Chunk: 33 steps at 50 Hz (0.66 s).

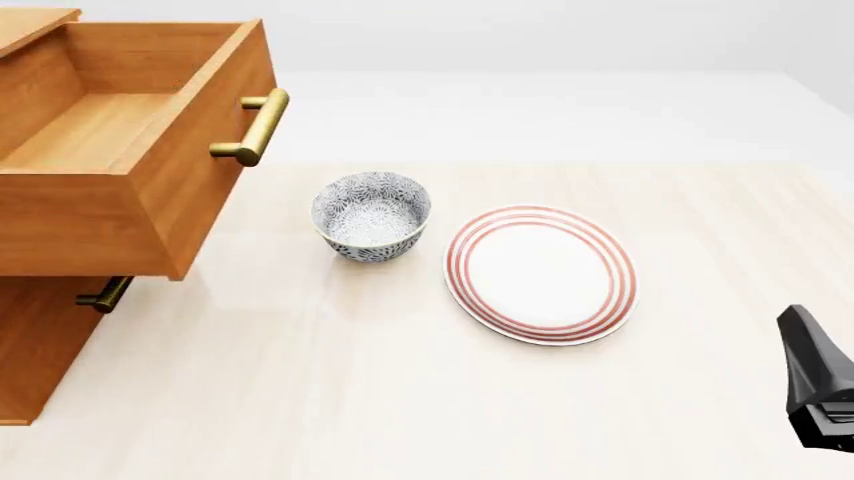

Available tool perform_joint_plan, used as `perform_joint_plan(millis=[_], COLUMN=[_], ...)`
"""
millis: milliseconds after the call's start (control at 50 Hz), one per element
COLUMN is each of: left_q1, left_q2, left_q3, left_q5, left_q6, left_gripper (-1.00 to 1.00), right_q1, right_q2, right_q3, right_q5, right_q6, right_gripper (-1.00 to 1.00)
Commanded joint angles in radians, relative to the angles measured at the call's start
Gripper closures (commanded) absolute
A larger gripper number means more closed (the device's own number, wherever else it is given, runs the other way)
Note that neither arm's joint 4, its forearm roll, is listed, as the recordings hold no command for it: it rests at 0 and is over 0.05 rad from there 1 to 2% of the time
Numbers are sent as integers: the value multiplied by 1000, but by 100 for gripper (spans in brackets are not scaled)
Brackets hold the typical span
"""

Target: Open the top drawer of the cabinet.

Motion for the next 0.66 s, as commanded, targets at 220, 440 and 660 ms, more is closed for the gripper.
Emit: perform_joint_plan(millis=[220, 440, 660], left_q1=[53, 60, 59], left_q2=[-54, -76, -96], left_q3=[2, -1, -6], left_q5=[5, 1, -5], left_q6=[-7, -4, 4], left_gripper=[-100, -100, -100], right_q1=[0, 0, 0], right_q2=[0, 0, 0], right_q3=[0, 0, 0], right_q5=[0, 0, 0], right_q6=[0, 0, 0], right_gripper=[-100, -100, -100])
